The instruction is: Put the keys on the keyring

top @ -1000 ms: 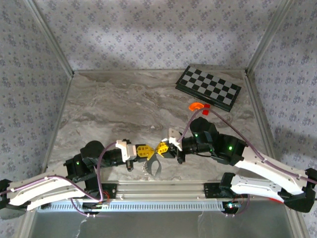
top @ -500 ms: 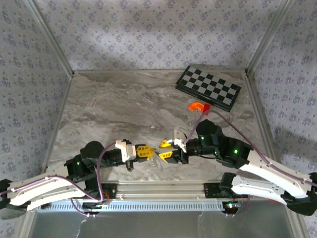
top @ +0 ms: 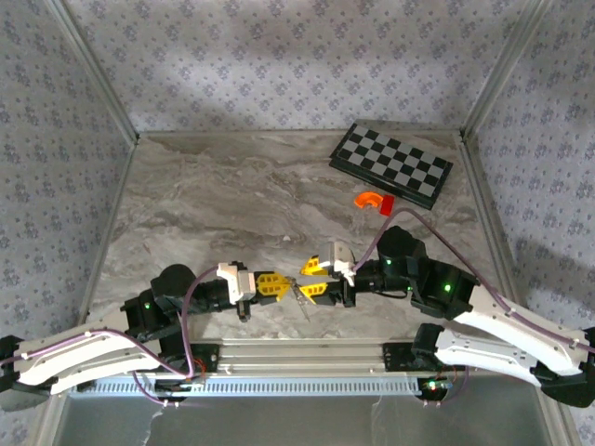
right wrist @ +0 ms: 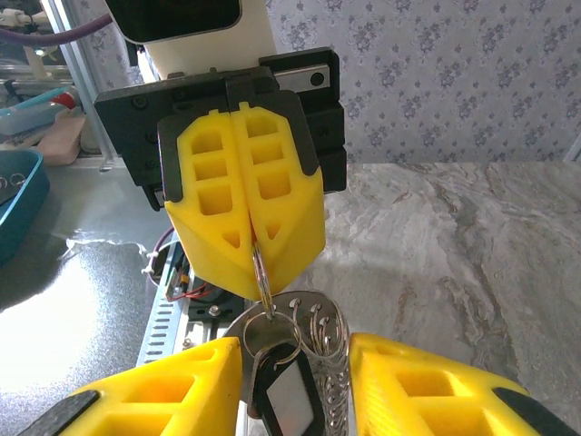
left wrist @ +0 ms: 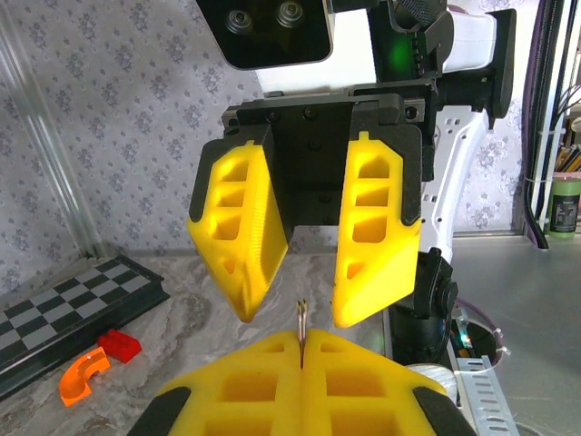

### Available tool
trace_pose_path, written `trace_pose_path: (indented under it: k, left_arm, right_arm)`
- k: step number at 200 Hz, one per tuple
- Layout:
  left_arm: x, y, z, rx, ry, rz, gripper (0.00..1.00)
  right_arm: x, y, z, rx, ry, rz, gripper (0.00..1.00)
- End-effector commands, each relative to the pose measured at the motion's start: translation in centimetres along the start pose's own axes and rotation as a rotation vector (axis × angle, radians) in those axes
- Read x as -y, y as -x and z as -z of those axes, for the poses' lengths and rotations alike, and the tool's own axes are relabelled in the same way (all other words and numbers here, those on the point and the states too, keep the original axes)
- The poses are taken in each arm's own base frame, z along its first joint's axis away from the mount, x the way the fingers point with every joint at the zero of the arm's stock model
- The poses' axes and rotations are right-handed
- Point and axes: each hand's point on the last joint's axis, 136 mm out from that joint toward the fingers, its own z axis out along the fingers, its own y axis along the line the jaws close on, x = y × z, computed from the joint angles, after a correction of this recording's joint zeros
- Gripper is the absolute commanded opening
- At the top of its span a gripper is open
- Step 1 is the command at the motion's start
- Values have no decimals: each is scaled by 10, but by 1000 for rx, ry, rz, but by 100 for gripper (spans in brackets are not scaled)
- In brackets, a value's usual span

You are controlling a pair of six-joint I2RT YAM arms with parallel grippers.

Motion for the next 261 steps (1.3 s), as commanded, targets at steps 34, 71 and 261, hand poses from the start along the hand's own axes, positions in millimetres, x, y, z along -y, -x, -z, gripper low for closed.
trace_pose_path:
  k: [34, 71, 261]
  left_arm:
    - [2, 23, 1, 86, -14, -8, 0]
    - [0, 24, 1, 88, -1, -9, 0]
    - [-2, 25, -5, 80, -1, -8, 0]
  right_arm:
    - [-5, -8, 0, 8, 24, -41, 37]
    - [-9, -15, -1, 8, 32, -59, 39]
    - [-1, -22, -12, 40, -2, -89, 18]
